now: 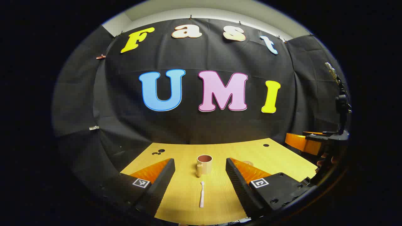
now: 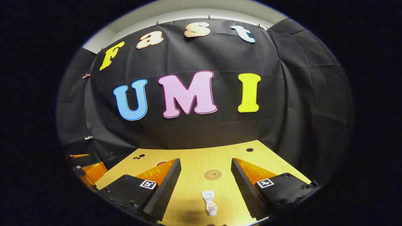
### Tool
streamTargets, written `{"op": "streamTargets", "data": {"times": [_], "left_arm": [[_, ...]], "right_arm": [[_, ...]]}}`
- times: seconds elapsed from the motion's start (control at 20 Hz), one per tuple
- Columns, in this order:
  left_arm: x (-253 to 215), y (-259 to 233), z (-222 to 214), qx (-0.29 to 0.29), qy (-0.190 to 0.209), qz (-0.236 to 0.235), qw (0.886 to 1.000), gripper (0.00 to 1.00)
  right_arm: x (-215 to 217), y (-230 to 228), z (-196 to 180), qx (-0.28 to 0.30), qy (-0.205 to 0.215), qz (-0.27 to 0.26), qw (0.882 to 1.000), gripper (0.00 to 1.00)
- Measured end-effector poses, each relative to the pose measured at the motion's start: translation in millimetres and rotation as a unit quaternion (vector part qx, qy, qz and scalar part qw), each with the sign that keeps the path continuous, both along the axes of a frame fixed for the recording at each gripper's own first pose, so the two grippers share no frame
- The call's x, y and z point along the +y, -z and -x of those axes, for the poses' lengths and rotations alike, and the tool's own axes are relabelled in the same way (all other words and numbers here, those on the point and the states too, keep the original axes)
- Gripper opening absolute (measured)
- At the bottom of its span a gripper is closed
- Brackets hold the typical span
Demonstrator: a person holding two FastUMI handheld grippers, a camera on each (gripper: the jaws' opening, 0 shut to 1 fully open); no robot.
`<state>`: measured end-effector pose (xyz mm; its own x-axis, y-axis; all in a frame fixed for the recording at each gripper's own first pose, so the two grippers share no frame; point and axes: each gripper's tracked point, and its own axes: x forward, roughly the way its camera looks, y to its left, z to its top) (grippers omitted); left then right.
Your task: Put the toothbrush and toothpaste on the desktop into the cup, then pick up the cup and place it on the coaster on the desktop.
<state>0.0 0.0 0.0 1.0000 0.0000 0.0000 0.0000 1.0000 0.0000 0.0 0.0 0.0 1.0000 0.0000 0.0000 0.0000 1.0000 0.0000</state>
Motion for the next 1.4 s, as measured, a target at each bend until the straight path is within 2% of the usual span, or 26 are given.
{"op": "streamTargets", "data": {"times": [0.25,0.9,1.1,1.25,1.4], "left_arm": [[1,-3,-11,-0.009,-0.001,-0.007,1.0,1.0],[-2,12,-25,0.009,-0.001,0.007,1.0,1.0],[3,15,-30,0.012,-0.012,0.007,1.0,1.0],[9,11,-31,-0.001,-0.03,-0.004,1.0,1.0],[12,17,-29,0.008,-0.045,0.007,0.999,1.0]], "right_arm": [[-4,-4,-3,-0.007,-0.002,0.009,1.0,0.98],[-10,18,-22,0.033,0.005,0.011,0.999,0.98],[-3,37,-33,0.066,0.0,0.02,0.998,0.98],[10,60,-39,0.105,-0.024,0.03,0.994,0.98],[15,83,-51,0.128,-0.039,0.055,0.989,0.98]]}}
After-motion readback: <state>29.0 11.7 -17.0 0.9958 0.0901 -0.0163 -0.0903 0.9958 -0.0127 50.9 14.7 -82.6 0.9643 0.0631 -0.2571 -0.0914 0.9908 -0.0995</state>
